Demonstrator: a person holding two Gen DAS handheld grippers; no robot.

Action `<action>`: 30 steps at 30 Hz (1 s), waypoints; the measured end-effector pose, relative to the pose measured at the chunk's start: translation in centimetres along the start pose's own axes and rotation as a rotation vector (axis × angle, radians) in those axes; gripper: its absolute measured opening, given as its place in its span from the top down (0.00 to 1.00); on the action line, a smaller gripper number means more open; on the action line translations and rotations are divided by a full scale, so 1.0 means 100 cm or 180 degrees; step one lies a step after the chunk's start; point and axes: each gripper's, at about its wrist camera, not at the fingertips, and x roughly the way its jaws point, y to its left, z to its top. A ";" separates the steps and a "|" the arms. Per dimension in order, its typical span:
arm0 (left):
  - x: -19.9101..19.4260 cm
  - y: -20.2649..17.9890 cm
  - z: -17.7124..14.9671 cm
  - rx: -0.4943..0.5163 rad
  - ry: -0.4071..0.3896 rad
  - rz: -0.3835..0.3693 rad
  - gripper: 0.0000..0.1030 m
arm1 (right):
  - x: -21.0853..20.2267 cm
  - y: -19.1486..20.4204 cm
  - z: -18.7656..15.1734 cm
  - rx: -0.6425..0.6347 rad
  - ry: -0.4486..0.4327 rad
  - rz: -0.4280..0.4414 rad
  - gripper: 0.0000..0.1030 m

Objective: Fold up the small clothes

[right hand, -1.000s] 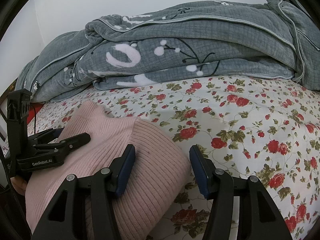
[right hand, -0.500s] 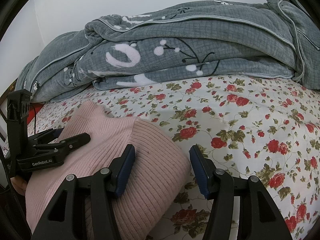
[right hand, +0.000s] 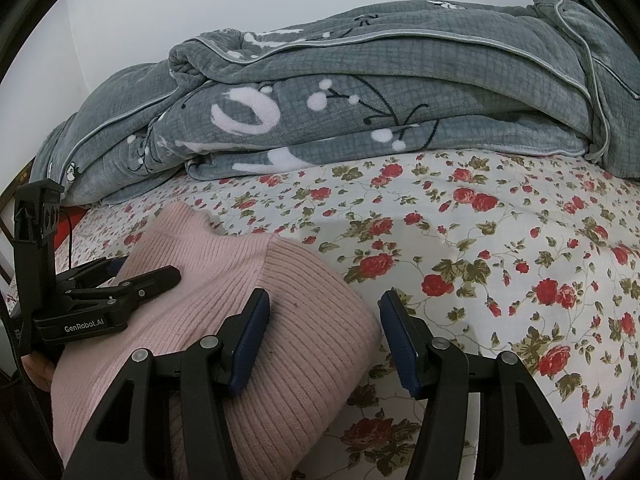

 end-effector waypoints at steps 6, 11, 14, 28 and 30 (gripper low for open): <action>0.000 0.000 0.000 -0.0002 0.0001 0.0000 0.28 | 0.000 0.000 -0.001 0.0012 0.0001 -0.0002 0.44; 0.000 0.000 0.000 -0.0002 0.0001 0.0000 0.28 | 0.000 0.001 -0.001 0.0012 0.0002 0.0000 0.44; -0.005 -0.002 0.000 0.0017 -0.0089 0.0001 0.29 | -0.002 0.001 -0.001 0.0009 -0.0023 0.0015 0.44; -0.022 -0.014 -0.002 0.0200 -0.0356 -0.0024 0.29 | -0.016 0.017 -0.003 -0.0199 -0.0224 0.0086 0.44; -0.018 -0.014 -0.001 0.0200 -0.0292 0.0012 0.29 | -0.012 0.017 -0.003 -0.0206 -0.0171 0.0054 0.44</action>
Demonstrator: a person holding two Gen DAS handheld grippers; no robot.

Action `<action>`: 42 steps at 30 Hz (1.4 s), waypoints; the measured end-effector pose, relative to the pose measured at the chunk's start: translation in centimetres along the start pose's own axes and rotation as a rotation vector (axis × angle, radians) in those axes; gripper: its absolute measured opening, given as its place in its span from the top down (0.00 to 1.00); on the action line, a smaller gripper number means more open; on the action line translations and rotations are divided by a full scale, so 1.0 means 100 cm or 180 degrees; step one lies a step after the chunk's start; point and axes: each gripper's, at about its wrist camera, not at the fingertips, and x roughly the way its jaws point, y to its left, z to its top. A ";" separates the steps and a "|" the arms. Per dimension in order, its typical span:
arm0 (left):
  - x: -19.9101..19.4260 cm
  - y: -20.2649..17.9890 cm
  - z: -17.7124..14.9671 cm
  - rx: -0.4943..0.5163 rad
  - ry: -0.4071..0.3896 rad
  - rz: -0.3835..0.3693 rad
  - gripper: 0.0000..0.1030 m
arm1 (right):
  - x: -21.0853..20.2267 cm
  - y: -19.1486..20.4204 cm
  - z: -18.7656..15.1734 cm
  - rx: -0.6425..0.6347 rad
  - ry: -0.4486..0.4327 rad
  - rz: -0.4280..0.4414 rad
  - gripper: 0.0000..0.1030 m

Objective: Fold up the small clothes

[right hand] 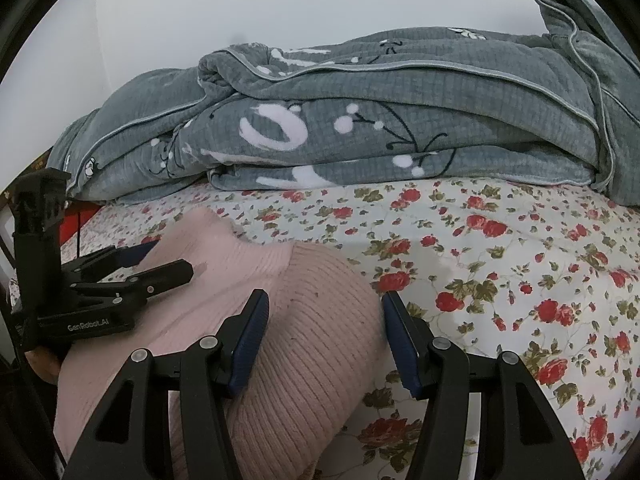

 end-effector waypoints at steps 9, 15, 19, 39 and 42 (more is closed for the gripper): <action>0.017 0.016 -0.002 -0.0249 0.0279 -0.0035 0.26 | 0.006 -0.006 0.001 0.0087 0.0090 0.0001 0.43; 0.020 0.017 -0.003 -0.0269 0.0326 -0.0049 0.25 | 0.004 -0.009 0.001 0.0143 0.0076 -0.0016 0.43; 0.023 0.021 -0.003 -0.0339 0.0377 -0.0104 0.24 | -0.002 -0.015 0.002 0.0254 -0.0031 0.0008 0.43; 0.008 0.006 -0.002 -0.0106 0.0135 -0.0086 0.28 | -0.003 0.002 0.001 -0.0009 -0.0006 0.0056 0.41; 0.001 0.000 -0.002 -0.0008 0.0043 -0.0114 0.28 | -0.006 0.005 0.000 -0.0056 -0.0054 0.0073 0.40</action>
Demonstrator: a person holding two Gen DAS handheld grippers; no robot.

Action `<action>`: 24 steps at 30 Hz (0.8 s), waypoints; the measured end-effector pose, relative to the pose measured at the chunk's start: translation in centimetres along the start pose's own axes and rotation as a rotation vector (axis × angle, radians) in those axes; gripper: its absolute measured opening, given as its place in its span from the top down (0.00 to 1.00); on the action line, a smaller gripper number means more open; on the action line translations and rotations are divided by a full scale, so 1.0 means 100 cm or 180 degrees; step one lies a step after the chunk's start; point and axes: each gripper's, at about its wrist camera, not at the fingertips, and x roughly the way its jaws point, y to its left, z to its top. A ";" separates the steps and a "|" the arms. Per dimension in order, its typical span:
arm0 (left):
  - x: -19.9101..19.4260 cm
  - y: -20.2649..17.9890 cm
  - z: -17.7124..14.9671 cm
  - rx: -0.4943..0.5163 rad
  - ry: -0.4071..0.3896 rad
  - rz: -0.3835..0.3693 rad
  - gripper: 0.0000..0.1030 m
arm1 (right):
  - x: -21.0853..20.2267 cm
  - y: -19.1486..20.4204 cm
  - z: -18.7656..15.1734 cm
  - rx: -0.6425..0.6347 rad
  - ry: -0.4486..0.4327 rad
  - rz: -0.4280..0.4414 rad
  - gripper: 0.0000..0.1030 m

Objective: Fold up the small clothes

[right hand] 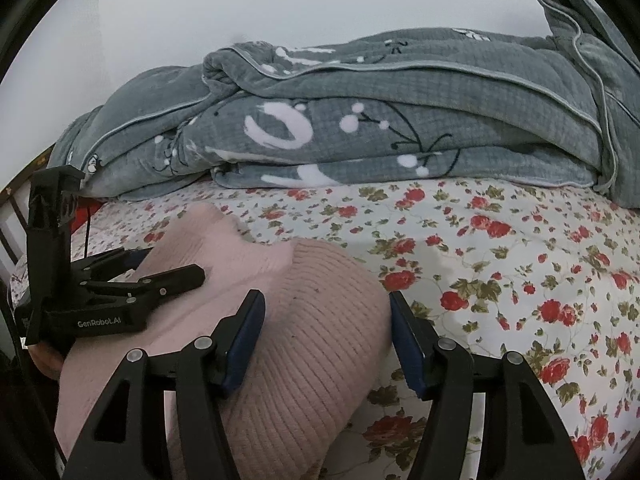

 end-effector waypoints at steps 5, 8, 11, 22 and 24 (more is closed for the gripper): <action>0.004 0.002 0.000 -0.0036 0.0061 0.0013 0.28 | 0.005 -0.002 0.000 0.0047 0.0069 -0.0043 0.40; 0.006 0.003 0.000 -0.0054 0.0090 0.0027 0.28 | 0.009 -0.012 0.000 0.0187 0.0141 -0.0064 0.40; 0.008 0.006 0.000 -0.0088 0.0117 0.0032 0.28 | 0.008 -0.017 0.000 0.0277 0.0131 -0.0084 0.40; 0.010 0.018 0.000 -0.0305 0.0138 0.0020 0.26 | 0.004 -0.018 0.001 0.0298 0.0088 -0.0177 0.40; 0.009 0.022 0.000 -0.0376 0.0128 -0.0013 0.26 | 0.005 -0.019 0.002 0.0312 0.0125 -0.0146 0.40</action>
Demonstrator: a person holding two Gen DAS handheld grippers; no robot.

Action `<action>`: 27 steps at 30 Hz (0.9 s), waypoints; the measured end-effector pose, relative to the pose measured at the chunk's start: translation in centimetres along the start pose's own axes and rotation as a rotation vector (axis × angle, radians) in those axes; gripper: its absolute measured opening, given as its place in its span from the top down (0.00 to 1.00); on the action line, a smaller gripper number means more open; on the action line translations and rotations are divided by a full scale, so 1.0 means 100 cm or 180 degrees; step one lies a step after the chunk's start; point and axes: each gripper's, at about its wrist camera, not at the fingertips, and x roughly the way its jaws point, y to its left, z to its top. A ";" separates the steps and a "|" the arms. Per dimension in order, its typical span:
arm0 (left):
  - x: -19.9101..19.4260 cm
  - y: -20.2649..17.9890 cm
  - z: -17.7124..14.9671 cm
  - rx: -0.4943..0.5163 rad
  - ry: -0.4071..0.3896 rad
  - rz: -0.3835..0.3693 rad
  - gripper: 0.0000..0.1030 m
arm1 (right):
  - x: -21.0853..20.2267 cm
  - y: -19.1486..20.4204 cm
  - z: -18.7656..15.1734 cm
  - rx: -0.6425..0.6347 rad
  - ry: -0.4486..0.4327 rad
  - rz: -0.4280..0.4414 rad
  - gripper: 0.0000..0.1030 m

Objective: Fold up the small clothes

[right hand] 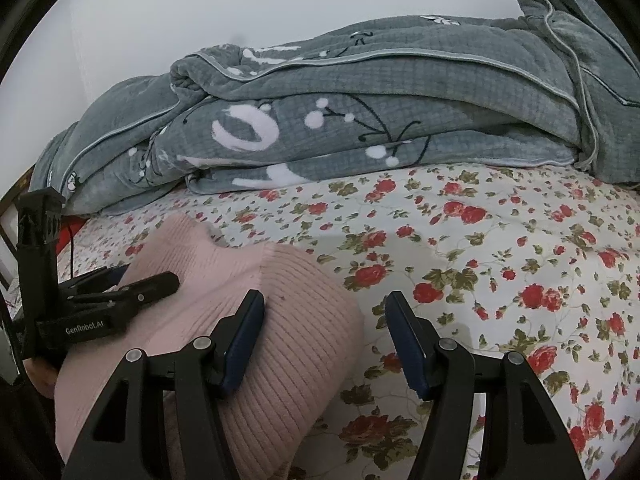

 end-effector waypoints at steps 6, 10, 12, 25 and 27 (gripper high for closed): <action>0.005 0.013 0.001 -0.0247 0.0081 -0.0046 0.26 | 0.007 0.000 -0.002 0.0035 0.0184 0.0142 0.39; 0.011 0.022 0.000 -0.0427 0.0154 -0.0095 0.32 | 0.013 -0.002 -0.003 0.0106 0.0256 0.0178 0.39; 0.010 0.023 -0.001 -0.0463 0.0138 -0.0095 0.37 | 0.013 -0.006 -0.002 0.0166 0.0238 0.0108 0.43; 0.002 0.021 -0.001 -0.0457 0.0043 -0.0122 0.55 | 0.005 -0.002 -0.001 0.0083 0.0073 -0.0027 0.72; 0.000 0.019 -0.001 -0.0427 0.0023 -0.0062 0.51 | 0.003 -0.002 0.000 0.0079 0.0049 -0.0082 0.63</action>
